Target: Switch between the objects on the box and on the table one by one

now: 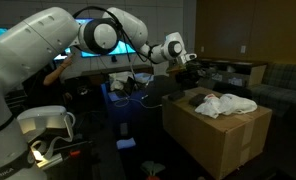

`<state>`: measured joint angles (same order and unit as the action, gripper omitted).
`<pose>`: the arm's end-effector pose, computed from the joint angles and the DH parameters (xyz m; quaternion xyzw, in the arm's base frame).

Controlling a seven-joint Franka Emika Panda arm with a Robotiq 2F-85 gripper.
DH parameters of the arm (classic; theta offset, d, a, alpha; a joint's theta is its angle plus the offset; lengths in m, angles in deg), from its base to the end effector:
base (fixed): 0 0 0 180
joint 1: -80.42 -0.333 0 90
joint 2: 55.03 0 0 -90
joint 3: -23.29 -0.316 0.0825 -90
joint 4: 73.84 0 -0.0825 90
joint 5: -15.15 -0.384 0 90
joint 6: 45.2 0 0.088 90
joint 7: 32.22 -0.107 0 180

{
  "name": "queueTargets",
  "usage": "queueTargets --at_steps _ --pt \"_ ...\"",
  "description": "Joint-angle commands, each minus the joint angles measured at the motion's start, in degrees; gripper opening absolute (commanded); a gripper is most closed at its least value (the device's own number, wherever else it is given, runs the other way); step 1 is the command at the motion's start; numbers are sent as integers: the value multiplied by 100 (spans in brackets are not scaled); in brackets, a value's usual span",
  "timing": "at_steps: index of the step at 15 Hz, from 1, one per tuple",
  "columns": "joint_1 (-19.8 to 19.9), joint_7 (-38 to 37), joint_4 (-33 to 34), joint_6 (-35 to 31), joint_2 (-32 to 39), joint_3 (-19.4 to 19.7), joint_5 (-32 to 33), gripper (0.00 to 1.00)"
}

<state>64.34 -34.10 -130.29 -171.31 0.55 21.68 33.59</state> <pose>0.7740 0.2260 0.2952 0.9626 0.2048 0.1414 0.1070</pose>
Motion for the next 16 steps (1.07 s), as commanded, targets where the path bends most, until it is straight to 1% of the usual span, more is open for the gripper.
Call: queueTargets --at_steps 1,5,8,16 --pt "-99 -106 -287 25 -183 -165 -92 100" --pt "-169 -163 -488 30 -209 -256 -61 100" --pt "-201 -202 -634 -28 -201 -223 -10 100" --pt "-104 -117 -747 -43 -135 -222 -19 100"
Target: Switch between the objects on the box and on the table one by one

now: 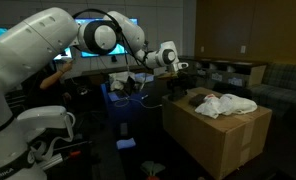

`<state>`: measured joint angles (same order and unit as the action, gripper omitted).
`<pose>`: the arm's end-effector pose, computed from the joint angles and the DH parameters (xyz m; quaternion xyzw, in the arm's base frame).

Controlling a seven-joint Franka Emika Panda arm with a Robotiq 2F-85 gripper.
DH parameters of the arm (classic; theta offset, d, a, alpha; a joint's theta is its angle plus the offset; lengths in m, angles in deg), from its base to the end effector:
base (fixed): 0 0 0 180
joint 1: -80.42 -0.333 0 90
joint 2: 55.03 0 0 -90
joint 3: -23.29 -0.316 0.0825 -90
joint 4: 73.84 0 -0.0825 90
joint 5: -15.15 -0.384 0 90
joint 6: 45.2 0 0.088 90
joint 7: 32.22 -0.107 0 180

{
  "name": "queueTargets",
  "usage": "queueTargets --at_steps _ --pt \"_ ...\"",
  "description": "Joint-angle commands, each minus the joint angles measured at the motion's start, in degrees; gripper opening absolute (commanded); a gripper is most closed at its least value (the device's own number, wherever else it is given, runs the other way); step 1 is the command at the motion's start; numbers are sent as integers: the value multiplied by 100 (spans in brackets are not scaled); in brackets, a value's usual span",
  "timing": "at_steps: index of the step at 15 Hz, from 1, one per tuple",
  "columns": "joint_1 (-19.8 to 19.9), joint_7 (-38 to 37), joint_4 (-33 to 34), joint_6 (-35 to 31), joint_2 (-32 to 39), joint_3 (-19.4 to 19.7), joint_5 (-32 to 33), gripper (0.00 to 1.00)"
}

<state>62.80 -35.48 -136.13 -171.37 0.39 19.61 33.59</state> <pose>0.7449 0.2601 0.2479 0.9656 0.2232 0.0959 0.0927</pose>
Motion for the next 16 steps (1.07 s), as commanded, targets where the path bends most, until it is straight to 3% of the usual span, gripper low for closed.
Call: queueTargets --at_steps 1,8,9,10,15,16 --pt "73 44 -177 -27 -113 -26 -30 100" --pt "265 257 -228 53 -76 -157 -145 100" --pt "303 328 -242 59 -84 -208 -172 76" --pt "339 398 -241 86 -88 -258 -202 74" --pt "504 799 -260 344 -186 -552 -442 35" --pt "522 847 -270 394 -224 -579 -454 34"
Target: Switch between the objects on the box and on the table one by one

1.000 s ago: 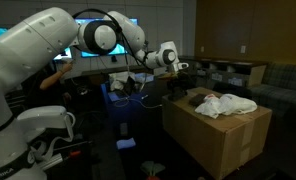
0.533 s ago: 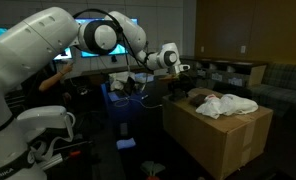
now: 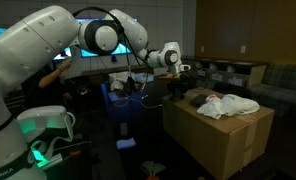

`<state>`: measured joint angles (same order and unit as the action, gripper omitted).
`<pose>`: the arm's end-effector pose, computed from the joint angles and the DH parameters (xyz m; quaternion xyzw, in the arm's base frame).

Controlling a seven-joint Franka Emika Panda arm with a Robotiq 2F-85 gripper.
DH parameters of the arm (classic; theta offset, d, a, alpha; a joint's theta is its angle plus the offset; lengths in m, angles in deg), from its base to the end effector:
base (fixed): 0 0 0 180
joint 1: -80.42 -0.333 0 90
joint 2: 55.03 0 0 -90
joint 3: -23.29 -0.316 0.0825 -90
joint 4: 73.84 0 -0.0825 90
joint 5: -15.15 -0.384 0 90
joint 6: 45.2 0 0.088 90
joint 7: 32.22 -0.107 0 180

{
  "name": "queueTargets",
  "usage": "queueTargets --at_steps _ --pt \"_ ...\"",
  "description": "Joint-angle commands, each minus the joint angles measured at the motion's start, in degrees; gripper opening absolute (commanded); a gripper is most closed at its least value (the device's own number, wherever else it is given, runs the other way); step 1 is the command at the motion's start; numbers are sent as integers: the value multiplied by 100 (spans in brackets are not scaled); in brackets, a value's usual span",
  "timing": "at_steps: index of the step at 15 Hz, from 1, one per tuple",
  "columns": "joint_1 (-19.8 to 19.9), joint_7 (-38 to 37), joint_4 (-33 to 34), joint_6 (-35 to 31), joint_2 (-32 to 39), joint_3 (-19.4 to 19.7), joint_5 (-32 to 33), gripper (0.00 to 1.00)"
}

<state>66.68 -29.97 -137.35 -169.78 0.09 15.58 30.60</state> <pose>0.7437 0.2440 0.2411 0.9667 0.2423 0.0651 0.0514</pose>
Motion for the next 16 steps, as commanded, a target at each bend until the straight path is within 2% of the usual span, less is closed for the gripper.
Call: queueTargets --at_steps 1,9,16 --pt "148 327 -174 284 -242 -200 -152 34" --pt "103 270 -546 596 -772 -419 -89 32" --pt "148 -20 -1975 280 -1792 -703 -145 32"
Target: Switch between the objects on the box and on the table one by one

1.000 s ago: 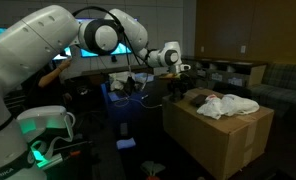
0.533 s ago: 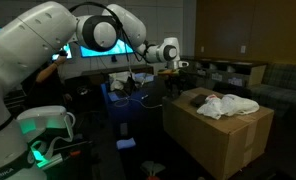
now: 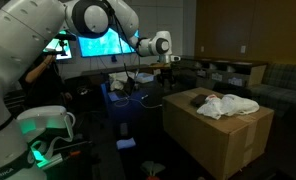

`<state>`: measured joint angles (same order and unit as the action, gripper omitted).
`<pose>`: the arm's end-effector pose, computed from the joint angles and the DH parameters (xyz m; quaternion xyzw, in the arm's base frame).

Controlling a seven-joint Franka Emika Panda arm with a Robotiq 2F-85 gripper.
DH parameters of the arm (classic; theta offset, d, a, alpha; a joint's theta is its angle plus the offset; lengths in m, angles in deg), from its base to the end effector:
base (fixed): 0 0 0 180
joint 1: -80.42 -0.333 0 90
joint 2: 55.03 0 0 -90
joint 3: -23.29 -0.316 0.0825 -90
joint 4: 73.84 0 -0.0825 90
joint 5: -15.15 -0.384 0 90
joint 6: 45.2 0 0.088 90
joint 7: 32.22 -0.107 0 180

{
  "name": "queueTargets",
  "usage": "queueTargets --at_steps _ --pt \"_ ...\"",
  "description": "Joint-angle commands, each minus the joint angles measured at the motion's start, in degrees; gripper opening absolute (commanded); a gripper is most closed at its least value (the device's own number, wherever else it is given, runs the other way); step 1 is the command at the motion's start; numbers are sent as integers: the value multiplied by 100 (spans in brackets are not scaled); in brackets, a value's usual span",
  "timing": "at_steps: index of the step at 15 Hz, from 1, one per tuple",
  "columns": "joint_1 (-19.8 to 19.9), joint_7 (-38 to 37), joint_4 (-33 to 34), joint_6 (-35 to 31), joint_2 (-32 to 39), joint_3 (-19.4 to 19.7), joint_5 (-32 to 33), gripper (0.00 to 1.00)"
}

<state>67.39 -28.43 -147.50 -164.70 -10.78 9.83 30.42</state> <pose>0.6945 0.2827 0.3007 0.9565 0.2884 0.0313 0.0311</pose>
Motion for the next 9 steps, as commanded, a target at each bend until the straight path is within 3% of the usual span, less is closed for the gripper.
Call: queueTargets --at_steps 1,2,9 --pt "62 -265 -1175 -280 -832 -160 -125 32" --pt "-128 -277 -1419 -360 -1009 39 -327 32" --pt "-389 -592 -3086 -1072 -1846 -31 -648 32"
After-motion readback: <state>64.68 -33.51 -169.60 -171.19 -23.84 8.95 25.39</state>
